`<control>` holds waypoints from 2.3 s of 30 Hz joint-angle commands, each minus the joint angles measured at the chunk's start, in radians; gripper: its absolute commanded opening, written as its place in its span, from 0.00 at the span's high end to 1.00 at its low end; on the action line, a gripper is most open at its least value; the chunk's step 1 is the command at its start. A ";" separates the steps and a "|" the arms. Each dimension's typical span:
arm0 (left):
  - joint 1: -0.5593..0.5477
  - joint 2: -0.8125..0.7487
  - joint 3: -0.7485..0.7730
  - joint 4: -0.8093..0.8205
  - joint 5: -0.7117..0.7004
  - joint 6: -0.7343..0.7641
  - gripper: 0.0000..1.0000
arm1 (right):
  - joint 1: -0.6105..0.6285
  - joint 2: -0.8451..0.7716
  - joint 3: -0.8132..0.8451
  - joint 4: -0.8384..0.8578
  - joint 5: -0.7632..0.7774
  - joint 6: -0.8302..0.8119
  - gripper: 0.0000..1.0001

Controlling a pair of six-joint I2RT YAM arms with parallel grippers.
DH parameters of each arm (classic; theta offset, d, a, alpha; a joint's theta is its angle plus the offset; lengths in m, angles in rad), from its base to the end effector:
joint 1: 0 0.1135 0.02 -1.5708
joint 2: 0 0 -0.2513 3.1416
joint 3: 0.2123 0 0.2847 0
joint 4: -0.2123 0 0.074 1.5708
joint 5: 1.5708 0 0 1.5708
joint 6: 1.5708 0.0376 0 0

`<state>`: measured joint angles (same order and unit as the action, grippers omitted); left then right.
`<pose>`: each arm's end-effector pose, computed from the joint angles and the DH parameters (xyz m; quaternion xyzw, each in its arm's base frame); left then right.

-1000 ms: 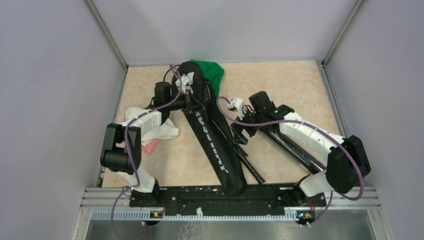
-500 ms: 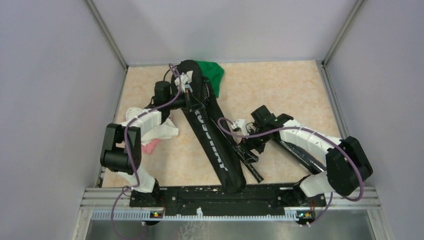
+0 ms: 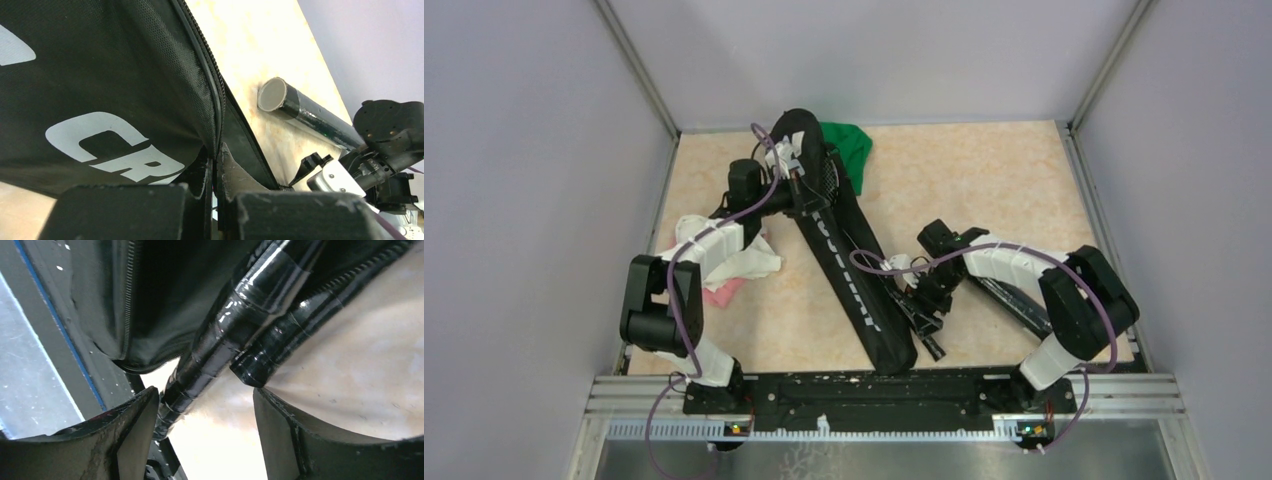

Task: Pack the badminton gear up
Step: Adjust the racket in the racket bag.

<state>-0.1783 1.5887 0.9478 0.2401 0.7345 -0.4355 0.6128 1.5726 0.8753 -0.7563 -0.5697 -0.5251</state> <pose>0.3668 -0.0917 0.2067 0.0968 0.7971 -0.4411 0.4009 0.2212 0.1803 0.1271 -0.5300 0.7983 0.2827 0.0439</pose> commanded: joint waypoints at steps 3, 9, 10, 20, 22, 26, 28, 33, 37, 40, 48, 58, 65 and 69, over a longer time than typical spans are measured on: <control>0.000 -0.069 0.000 0.108 -0.032 -0.022 1.00 | 0.012 0.049 0.031 -0.003 -0.053 -0.029 0.35; -0.001 -0.076 -0.017 0.104 -0.074 -0.042 1.00 | 0.014 0.051 0.054 -0.031 -0.072 -0.026 0.38; -0.001 -0.076 -0.019 0.102 -0.081 -0.045 1.00 | 0.014 0.049 0.059 -0.036 -0.076 -0.022 0.39; -0.013 -0.079 -0.028 0.099 -0.100 -0.067 1.00 | 0.018 0.080 0.103 -0.092 -0.131 -0.025 0.51; -0.013 -0.078 -0.026 0.097 -0.101 -0.069 1.00 | 0.024 0.090 0.106 -0.092 -0.127 -0.020 0.51; -0.015 -0.080 -0.021 0.094 -0.100 -0.072 1.00 | 0.032 0.115 0.103 -0.084 -0.102 -0.019 0.51; -0.015 -0.083 -0.020 0.093 -0.100 -0.072 1.00 | 0.039 0.122 0.099 -0.076 -0.098 -0.020 0.51; -0.015 -0.089 -0.023 0.088 -0.108 -0.063 1.00 | 0.047 0.122 0.094 -0.058 -0.106 -0.016 0.57; -0.014 -0.090 -0.028 0.088 -0.103 -0.059 1.00 | 0.048 0.106 0.095 -0.064 -0.099 -0.012 0.76; -0.016 -0.093 -0.033 0.095 -0.095 -0.056 1.00 | 0.047 0.087 0.099 -0.071 -0.098 0.002 0.89; -0.026 -0.095 -0.060 0.140 -0.042 -0.036 1.00 | 0.047 0.035 0.132 -0.091 -0.096 0.033 1.00; -0.042 -0.071 -0.087 0.212 0.055 -0.073 1.00 | 0.047 0.048 0.222 -0.053 -0.083 0.074 1.00; -0.043 -0.060 -0.104 0.248 0.072 -0.132 1.00 | 0.047 0.062 0.259 0.001 -0.104 0.114 1.00; -0.043 -0.048 -0.112 0.272 0.053 -0.220 1.00 | 0.047 0.065 0.262 0.049 -0.107 0.147 1.00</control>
<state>-0.2039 1.5303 0.8524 0.4381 0.7441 -0.5636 0.6518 1.6615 1.0634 -0.8772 -0.6300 -0.3515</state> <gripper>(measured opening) 0.016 0.178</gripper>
